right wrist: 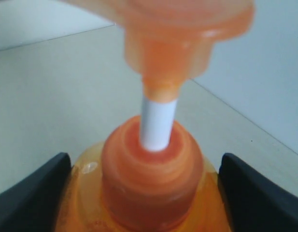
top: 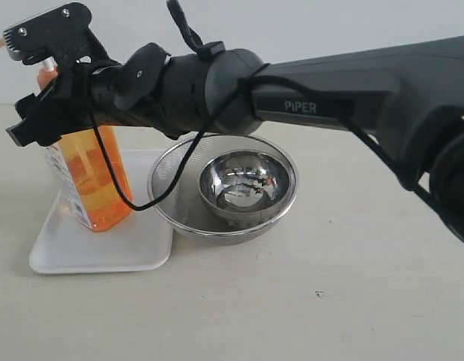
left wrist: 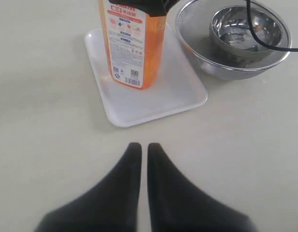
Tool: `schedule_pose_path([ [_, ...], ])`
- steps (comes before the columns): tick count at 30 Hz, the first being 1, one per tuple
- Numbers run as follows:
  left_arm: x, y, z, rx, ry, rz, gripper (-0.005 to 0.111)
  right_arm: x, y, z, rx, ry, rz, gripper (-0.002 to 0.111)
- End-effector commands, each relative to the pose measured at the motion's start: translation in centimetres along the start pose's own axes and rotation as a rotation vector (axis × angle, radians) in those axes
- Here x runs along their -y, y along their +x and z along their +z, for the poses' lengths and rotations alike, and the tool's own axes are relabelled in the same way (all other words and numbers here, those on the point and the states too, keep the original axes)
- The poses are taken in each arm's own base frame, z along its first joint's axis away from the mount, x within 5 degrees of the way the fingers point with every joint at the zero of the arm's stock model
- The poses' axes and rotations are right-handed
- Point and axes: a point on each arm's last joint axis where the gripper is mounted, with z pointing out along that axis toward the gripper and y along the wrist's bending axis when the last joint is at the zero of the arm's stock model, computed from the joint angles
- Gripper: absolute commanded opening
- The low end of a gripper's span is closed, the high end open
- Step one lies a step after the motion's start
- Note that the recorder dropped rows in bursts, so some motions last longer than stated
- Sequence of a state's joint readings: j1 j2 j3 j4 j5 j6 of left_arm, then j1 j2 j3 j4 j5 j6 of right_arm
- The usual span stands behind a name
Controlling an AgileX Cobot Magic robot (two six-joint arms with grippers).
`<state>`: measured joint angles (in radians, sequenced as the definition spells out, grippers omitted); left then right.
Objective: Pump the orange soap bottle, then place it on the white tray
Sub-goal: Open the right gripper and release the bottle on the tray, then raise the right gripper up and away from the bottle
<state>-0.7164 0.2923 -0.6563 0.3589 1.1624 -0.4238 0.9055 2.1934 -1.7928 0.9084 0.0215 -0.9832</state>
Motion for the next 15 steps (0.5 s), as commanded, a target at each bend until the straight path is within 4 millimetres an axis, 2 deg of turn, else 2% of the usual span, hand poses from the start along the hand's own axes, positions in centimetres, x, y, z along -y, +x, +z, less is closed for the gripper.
schedule_pose_path([
  [1,0.0,0.3,0.0,-0.017,0.003,-0.009,0.005,1.5,-1.8,-1.0,0.046,0.028,0.035,0.072],
  [6,-0.2,0.2,0.0,-0.009,-0.017,-0.003,0.005,1.5,-3.2,-2.1,0.064,0.010,0.030,0.072],
  [15,-0.3,0.2,0.0,-0.006,-0.027,-0.006,0.005,1.5,-3.4,-2.2,0.065,0.005,0.024,0.072],
])
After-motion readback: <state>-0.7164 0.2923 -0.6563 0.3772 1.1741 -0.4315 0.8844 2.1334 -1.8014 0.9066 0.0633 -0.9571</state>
